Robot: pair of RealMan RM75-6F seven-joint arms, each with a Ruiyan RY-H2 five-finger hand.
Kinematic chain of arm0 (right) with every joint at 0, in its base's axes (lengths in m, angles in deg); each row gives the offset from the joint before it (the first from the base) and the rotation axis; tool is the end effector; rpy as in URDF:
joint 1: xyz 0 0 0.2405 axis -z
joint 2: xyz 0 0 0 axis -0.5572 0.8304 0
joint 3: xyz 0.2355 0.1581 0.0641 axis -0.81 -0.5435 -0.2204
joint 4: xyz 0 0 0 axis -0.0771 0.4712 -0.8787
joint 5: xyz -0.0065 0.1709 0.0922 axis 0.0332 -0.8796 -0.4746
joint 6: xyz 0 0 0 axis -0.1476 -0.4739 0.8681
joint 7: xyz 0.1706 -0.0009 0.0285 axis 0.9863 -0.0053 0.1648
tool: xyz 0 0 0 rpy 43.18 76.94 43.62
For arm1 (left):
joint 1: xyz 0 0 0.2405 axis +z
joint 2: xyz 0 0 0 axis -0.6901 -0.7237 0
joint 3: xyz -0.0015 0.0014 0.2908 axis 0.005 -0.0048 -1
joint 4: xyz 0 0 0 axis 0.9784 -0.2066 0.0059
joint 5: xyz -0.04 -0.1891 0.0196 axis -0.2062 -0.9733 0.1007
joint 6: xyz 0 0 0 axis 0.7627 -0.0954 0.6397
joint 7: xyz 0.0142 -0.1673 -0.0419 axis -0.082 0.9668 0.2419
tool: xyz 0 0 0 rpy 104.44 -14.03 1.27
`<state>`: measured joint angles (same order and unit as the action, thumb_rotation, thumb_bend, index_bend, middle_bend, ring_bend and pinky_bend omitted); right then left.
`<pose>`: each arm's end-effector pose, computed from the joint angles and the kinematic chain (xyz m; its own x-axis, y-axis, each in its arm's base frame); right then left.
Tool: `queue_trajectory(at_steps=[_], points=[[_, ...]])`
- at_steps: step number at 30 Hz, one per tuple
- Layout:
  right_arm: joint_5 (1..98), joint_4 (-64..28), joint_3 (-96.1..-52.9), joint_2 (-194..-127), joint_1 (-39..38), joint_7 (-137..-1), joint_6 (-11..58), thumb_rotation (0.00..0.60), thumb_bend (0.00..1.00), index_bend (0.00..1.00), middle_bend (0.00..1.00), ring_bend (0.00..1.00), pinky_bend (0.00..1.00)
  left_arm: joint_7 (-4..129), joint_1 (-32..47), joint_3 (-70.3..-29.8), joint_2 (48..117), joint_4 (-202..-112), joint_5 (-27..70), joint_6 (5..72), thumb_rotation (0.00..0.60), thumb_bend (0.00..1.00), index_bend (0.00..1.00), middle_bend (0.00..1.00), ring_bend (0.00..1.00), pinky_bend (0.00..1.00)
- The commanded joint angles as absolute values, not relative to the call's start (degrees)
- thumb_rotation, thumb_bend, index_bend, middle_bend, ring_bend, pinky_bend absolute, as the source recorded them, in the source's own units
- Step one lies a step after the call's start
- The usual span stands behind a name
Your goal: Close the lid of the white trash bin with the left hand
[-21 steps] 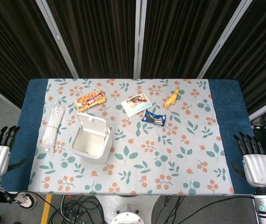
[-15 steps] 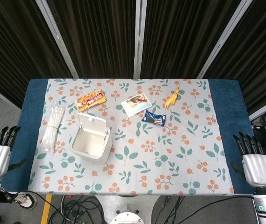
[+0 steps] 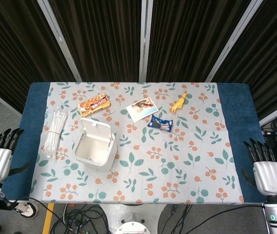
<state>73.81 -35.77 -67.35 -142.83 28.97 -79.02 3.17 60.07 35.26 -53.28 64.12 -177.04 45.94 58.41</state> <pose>-0.3335 -0.2121 0.1783 0.5088 -0.0063 0.8609 -0.8607 -0.0251 0.5085 -0.3187 0.2385 0.1901 0.4297 -0.0468 0.9017 0.8999 -0.0603 -0.4320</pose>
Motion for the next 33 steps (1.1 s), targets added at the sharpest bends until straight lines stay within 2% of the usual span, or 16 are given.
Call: queue_trajectory(at_steps=[1, 8, 18, 24, 27, 33], points=[[73.9, -35.9, -67.4, -142.9, 28.9, -79.0, 3.1, 0.600, 0.22, 0.00, 0.00, 0.00, 0.00, 64.0, 34.0, -51.5, 62.9, -178.1, 45.3, 57.7, 0.600, 0.06, 0.11, 0.09, 0.05, 0.14], [73.9, -36.2, -67.4, -142.9, 28.8, -79.4, 3.3, 0.600, 0.22, 0.00, 0.00, 0.00, 0.00, 76.7, 28.7, -46.3, 57.1, -182.2, 43.1, 52.0, 0.600, 0.06, 0.14, 0.11, 0.07, 0.16], [73.4, -35.9, -67.4, -143.3, 28.6, -79.7, 3.8, 0.600, 0.22, 0.00, 0.00, 0.00, 0.00, 75.2, 19.3, -40.5, 52.2, -189.3, 41.3, 44.0, 0.600, 0.03, 0.18, 0.16, 0.08, 0.17], [72.9, -34.8, -67.4, -143.7, 28.6, -78.7, 4.4, 0.600, 0.22, 0.00, 0.00, 0.00, 0.00, 76.4, 14.9, -39.3, 51.0, -191.6, 40.8, 38.8, 0.600, 0.02, 0.22, 0.18, 0.10, 0.18], [72.7, -34.2, -67.4, -143.9, 28.6, -78.0, 4.5, 0.600, 0.22, 0.00, 0.00, 0.00, 0.00, 79.6, 12.8, -39.3, 50.3, -192.4, 41.6, 35.7, 0.600, 0.02, 0.27, 0.25, 0.15, 0.22], [72.3, -33.3, -67.4, -144.2, 28.6, -77.1, 4.9, 0.600, 0.22, 0.00, 0.00, 0.00, 0.00, 81.1, 9.3, -40.2, 49.5, -192.6, 43.9, 31.1, 0.600, 0.02, 0.27, 0.27, 0.16, 0.22]])
